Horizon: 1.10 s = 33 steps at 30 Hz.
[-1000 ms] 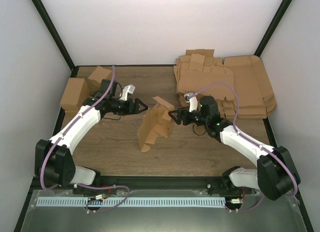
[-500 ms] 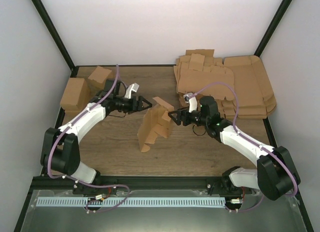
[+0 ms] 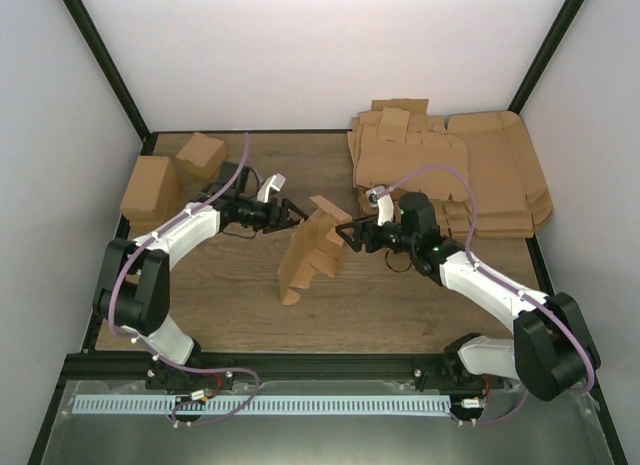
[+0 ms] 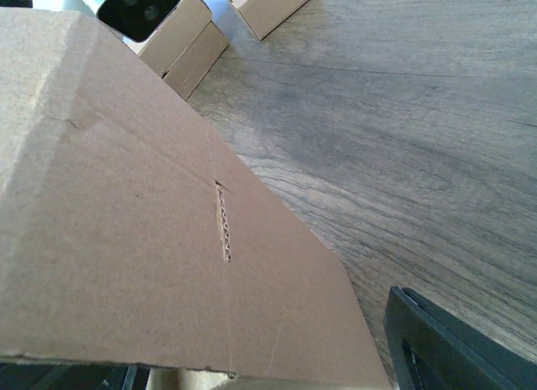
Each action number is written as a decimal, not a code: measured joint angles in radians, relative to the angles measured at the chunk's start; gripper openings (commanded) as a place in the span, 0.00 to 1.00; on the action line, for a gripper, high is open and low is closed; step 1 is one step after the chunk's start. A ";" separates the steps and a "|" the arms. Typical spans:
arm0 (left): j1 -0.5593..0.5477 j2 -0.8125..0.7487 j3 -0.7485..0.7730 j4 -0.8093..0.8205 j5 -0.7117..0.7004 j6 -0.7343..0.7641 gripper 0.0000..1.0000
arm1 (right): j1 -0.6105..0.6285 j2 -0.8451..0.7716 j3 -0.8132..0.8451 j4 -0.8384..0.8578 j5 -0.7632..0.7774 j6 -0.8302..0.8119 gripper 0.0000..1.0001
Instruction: Fold the paper box
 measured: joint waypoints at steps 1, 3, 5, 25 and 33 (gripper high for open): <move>0.000 0.002 0.000 -0.002 0.001 0.002 0.72 | 0.000 0.000 0.000 0.000 0.000 0.000 0.77; 0.000 0.003 0.000 -0.003 0.004 0.005 0.75 | 0.000 0.000 0.000 0.000 -0.002 0.000 0.76; 0.000 0.003 0.001 -0.003 0.005 0.005 0.76 | 0.000 0.001 0.000 0.000 -0.003 0.000 0.76; -0.038 0.037 0.081 0.003 0.083 0.023 0.69 | 0.000 0.013 0.000 0.000 -0.011 -0.004 0.76; -0.052 0.070 0.089 -0.046 0.054 0.055 0.69 | 0.000 0.014 0.000 -0.001 -0.014 -0.004 0.80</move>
